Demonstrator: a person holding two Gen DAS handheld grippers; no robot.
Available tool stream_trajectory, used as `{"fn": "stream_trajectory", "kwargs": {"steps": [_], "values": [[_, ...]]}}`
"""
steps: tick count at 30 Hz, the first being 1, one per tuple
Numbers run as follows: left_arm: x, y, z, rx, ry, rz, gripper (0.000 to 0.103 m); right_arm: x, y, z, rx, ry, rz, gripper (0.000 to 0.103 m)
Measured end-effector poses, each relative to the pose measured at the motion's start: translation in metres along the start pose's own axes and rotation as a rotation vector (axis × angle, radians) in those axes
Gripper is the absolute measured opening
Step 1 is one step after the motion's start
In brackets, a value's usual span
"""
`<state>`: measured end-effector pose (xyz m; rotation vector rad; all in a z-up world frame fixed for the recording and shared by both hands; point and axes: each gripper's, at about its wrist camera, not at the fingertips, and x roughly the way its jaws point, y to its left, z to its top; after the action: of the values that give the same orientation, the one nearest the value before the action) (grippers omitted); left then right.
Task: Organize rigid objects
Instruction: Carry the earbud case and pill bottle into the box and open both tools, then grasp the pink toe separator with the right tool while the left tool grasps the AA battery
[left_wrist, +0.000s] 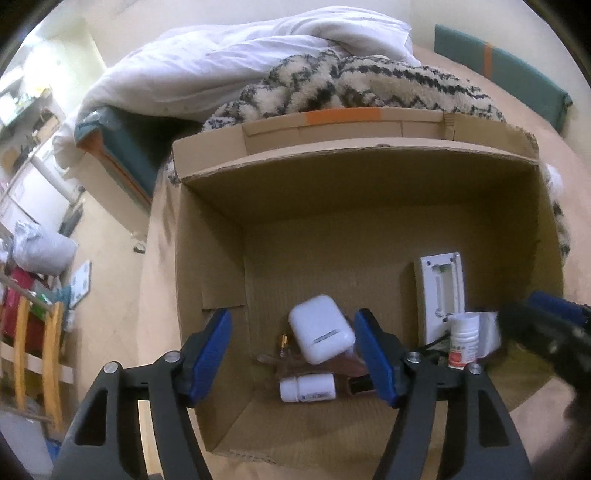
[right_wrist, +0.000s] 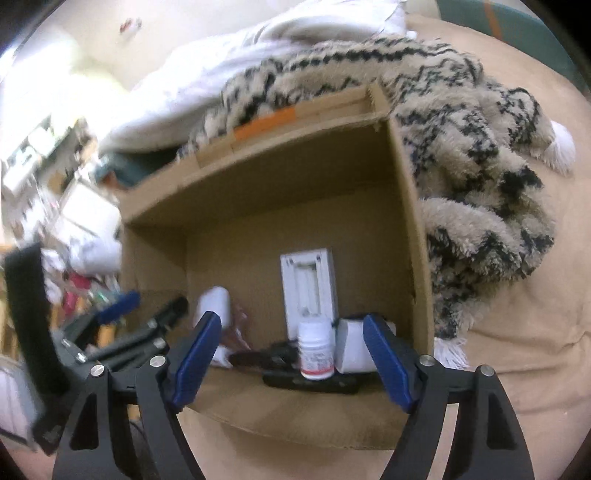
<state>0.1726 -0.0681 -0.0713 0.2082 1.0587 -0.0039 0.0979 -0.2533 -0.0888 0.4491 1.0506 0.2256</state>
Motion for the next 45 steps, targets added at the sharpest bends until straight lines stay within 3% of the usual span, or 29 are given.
{"fn": "stream_trajectory", "kwargs": {"steps": [2,23,26,31,37,41,45], "values": [[0.001,0.002,0.000,-0.012,0.009,-0.007,0.067,-0.003,-0.003,0.001,0.017,-0.013,0.001,0.093],[-0.010,0.012,-0.005,-0.050,-0.019,0.000,0.067,-0.014,0.004,0.002,0.032,0.002,0.004,0.093],[-0.018,0.015,-0.009,-0.058,-0.018,-0.020,0.067,-0.030,0.011,-0.001,-0.014,-0.034,-0.046,0.093],[-0.041,0.019,-0.016,-0.050,-0.032,-0.029,0.067,-0.045,0.014,-0.011,-0.042,-0.018,-0.088,0.093],[-0.054,0.025,-0.045,-0.053,0.036,-0.066,0.067,-0.045,0.012,-0.039,-0.048,0.120,-0.103,0.093],[-0.035,0.026,-0.073,-0.045,0.151,-0.075,0.067,-0.025,-0.008,-0.066,0.060,0.296,-0.016,0.093],[-0.015,0.023,-0.092,-0.027,0.262,-0.093,0.067,-0.011,-0.012,-0.092,0.051,0.388,-0.024,0.093]]}}
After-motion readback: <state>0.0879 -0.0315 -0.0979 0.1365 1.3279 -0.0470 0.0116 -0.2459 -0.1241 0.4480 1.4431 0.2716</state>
